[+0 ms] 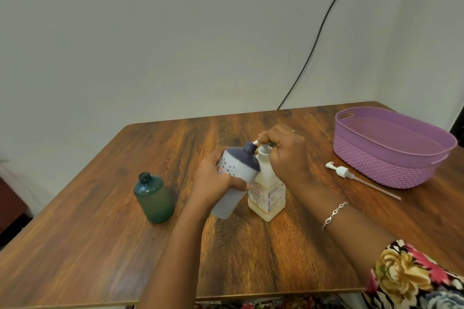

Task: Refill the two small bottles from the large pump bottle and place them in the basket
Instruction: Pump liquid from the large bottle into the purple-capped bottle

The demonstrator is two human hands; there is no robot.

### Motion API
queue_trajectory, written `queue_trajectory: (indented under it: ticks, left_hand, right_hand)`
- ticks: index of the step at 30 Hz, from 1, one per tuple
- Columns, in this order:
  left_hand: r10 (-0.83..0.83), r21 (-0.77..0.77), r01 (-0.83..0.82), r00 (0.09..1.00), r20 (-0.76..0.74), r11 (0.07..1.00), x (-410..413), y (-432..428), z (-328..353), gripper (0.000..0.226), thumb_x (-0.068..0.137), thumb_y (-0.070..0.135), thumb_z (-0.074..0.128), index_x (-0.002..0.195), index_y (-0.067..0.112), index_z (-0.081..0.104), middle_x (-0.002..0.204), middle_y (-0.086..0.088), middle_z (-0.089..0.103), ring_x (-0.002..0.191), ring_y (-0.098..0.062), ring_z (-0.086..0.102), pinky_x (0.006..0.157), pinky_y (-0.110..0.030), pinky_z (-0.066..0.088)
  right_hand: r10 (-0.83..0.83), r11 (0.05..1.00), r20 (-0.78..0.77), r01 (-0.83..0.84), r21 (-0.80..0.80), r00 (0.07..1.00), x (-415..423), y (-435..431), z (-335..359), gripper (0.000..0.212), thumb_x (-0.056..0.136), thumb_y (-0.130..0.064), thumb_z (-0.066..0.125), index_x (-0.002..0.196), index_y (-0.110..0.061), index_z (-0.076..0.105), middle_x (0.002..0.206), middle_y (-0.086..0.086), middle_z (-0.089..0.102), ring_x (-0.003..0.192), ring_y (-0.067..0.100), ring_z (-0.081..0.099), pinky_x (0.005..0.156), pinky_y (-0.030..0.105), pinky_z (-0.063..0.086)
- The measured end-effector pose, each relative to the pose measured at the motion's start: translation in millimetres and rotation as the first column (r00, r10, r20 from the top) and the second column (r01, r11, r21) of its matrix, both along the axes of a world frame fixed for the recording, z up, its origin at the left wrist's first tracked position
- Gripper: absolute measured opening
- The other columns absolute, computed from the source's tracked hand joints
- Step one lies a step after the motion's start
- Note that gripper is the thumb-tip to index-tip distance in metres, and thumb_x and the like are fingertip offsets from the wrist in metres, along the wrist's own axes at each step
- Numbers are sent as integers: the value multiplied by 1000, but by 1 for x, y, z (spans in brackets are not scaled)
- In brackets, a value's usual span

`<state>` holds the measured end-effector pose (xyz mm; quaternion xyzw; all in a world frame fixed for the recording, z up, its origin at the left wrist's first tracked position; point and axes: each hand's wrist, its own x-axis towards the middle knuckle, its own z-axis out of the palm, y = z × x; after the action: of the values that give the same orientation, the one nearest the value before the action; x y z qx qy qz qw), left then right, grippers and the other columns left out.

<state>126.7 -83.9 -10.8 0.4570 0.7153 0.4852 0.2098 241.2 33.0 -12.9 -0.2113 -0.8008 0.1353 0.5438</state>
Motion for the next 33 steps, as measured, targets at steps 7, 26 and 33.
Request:
queue_trajectory:
  ticks: [7, 26, 33]
  left_hand:
    - [-4, 4, 4, 999, 35, 1000, 2, -2, -1, 61, 61, 10, 82, 114, 21, 55, 108, -2, 59, 98, -23, 56, 79, -43, 51]
    - [-26, 25, 24, 998, 63, 999, -5, -1, -7, 59, 64, 5, 78, 115, 23, 53, 107, -1, 59, 94, -19, 56, 74, -36, 50]
    - [-28, 21, 27, 997, 75, 999, -7, -1, -5, 59, 64, 6, 78, 115, 21, 55, 106, -2, 60, 94, -21, 58, 73, -36, 51]
  right_hand:
    - [13, 998, 12, -12, -61, 1000, 4, 4, 17, 22, 76, -4, 47, 72, 2, 68, 72, 12, 65, 68, 20, 56, 61, 30, 48]
    - [-35, 999, -8, 35, 17, 999, -9, 3, -1, 18, 69, 15, 50, 61, 2, 60, 63, 13, 58, 63, 27, 53, 55, 37, 45]
    - [-32, 998, -24, 31, -57, 999, -13, 11, 11, 19, 70, 15, 52, 60, 2, 61, 61, 10, 59, 61, 22, 52, 56, 28, 41]
